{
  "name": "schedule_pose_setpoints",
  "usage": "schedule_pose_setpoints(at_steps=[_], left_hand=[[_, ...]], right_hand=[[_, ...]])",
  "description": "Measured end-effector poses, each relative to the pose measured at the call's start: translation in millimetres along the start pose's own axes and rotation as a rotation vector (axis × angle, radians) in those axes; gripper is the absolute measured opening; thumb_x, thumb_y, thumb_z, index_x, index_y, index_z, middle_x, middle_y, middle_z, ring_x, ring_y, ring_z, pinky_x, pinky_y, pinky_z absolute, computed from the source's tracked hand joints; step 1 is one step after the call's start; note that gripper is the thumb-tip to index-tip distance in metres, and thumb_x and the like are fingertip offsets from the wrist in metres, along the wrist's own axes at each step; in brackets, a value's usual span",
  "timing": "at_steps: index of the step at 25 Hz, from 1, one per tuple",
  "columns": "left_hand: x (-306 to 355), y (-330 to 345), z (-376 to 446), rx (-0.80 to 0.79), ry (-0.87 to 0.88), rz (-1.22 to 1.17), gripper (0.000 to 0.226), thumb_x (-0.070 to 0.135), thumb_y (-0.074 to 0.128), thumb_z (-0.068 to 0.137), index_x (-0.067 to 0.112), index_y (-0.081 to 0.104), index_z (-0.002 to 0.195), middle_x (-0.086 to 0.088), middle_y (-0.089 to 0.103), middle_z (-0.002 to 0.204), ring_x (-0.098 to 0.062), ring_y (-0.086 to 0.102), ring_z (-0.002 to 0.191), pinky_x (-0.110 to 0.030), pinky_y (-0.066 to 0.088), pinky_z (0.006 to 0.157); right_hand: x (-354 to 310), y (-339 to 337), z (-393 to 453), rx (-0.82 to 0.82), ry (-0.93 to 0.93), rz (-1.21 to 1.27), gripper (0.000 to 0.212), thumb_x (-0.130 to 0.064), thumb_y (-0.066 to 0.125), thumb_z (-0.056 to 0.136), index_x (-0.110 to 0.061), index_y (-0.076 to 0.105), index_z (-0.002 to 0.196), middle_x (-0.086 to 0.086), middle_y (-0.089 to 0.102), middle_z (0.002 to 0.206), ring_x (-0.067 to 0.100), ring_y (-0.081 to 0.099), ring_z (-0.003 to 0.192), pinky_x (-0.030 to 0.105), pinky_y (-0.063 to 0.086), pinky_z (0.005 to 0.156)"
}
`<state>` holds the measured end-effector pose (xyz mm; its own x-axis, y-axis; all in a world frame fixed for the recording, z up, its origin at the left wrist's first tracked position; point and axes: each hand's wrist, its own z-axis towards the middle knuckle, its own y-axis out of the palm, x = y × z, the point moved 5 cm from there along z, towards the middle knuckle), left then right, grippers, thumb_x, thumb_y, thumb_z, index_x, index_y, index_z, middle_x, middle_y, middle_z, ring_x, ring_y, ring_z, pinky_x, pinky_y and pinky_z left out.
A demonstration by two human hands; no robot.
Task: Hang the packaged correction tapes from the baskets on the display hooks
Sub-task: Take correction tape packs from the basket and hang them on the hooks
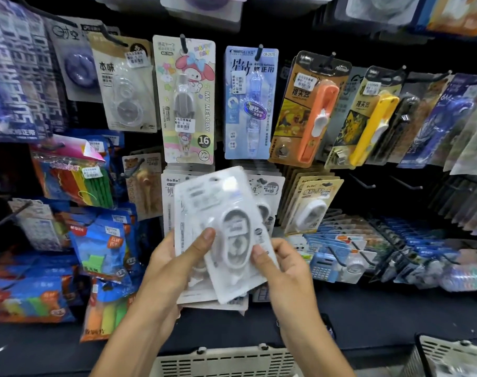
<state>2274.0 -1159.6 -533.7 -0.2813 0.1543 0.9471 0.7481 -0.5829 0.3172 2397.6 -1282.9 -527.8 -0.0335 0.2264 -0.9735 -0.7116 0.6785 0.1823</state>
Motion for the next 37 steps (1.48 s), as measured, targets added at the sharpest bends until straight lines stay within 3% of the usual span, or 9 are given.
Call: schedule_pose_setpoints(at_steps=[6, 9, 14, 17, 22, 25, 28, 31, 37], left_hand=[[21, -21, -2, 0.192, 0.152, -0.018, 0.051, 0.035, 0.08, 0.071, 0.025, 0.07, 0.12, 0.008, 0.08, 0.106, -0.011, 0.078, 0.09, -0.018, 0.059, 0.062], [26, -25, -1, 0.206, 0.167, -0.019, 0.054, 0.035, 0.081, 0.069, 0.024, 0.069, 0.121, 0.006, 0.08, 0.107, -0.013, 0.078, 0.092, -0.02, 0.059, 0.064], [20, -16, -3, 0.182, 0.146, -0.022, 0.047, 0.03, 0.082, 0.07, 0.021, 0.071, 0.115, 0.003, 0.081, 0.103, -0.016, 0.078, 0.089, -0.021, 0.06, 0.062], [13, -14, -3, 0.164, 0.115, -0.036, 0.047, 0.03, 0.084, 0.068, 0.018, 0.074, 0.112, 0.001, 0.081, 0.1, -0.018, 0.079, 0.086, -0.019, 0.059, 0.06], [-2, 3, -2, 0.104, 0.057, 0.059, 0.05, 0.041, 0.094, 0.052, 0.026, 0.079, 0.097, 0.0, 0.082, 0.094, -0.019, 0.079, 0.085, -0.03, 0.063, 0.067], [-3, 6, -3, 0.02, -0.012, -0.045, 0.046, 0.045, 0.096, 0.058, 0.036, 0.079, 0.1, -0.002, 0.081, 0.102, -0.022, 0.078, 0.094, -0.036, 0.063, 0.074], [-2, 4, -2, -0.049, -0.068, -0.18, 0.035, 0.034, 0.083, 0.075, 0.027, 0.079, 0.109, -0.009, 0.078, 0.113, -0.027, 0.077, 0.101, -0.035, 0.064, 0.073], [0, -2, 1, 0.01, -0.027, -0.161, 0.037, 0.021, 0.077, 0.076, 0.02, 0.077, 0.113, -0.011, 0.078, 0.112, -0.029, 0.077, 0.099, -0.041, 0.065, 0.077], [18, -21, 5, 0.159, 0.125, -0.193, 0.033, 0.019, 0.074, 0.074, 0.018, 0.074, 0.107, -0.006, 0.081, 0.101, -0.02, 0.079, 0.08, -0.032, 0.063, 0.059]], right_hand=[[-12, -49, 14, 0.271, 0.038, -0.179, 0.017, -0.026, 0.065, 0.097, -0.035, 0.07, 0.083, -0.001, 0.072, 0.07, 0.015, 0.056, 0.047, 0.024, 0.045, 0.042], [-10, -52, 14, 0.283, 0.018, -0.23, 0.012, -0.031, 0.067, 0.096, -0.039, 0.071, 0.088, -0.007, 0.078, 0.083, 0.011, 0.072, 0.068, 0.031, 0.055, 0.062], [7, -52, 16, 0.347, 0.171, -0.188, 0.012, -0.028, 0.071, 0.092, -0.026, 0.063, 0.1, 0.001, 0.071, 0.068, 0.009, 0.05, 0.044, 0.026, 0.037, 0.044], [20, -42, 8, 0.265, 0.296, -0.103, 0.036, -0.024, 0.072, 0.092, -0.034, 0.048, 0.118, 0.0, 0.074, 0.092, 0.015, 0.063, 0.059, 0.031, 0.05, 0.046], [15, 8, -7, -0.054, 0.01, -0.27, 0.024, -0.044, 0.077, 0.077, -0.035, 0.069, 0.097, -0.004, 0.072, 0.084, 0.006, 0.062, 0.072, 0.027, 0.055, 0.068], [12, 9, 2, -0.045, 0.044, -0.223, 0.011, -0.023, 0.073, 0.091, -0.024, 0.068, 0.101, 0.001, 0.068, 0.075, 0.015, 0.062, 0.07, 0.038, 0.056, 0.07], [5, 4, 7, -0.056, 0.066, -0.129, 0.004, -0.017, 0.06, 0.1, -0.015, 0.06, 0.104, 0.004, 0.073, 0.075, 0.017, 0.063, 0.055, 0.03, 0.053, 0.047], [-4, -13, 12, 0.054, 0.038, -0.091, 0.003, -0.016, 0.055, 0.103, -0.017, 0.056, 0.106, 0.004, 0.073, 0.074, 0.017, 0.059, 0.045, 0.027, 0.047, 0.039], [-10, -49, 9, 0.209, -0.083, -0.341, 0.004, -0.026, 0.056, 0.101, -0.03, 0.058, 0.101, 0.0, 0.074, 0.075, 0.004, 0.055, 0.046, 0.019, 0.041, 0.043]])
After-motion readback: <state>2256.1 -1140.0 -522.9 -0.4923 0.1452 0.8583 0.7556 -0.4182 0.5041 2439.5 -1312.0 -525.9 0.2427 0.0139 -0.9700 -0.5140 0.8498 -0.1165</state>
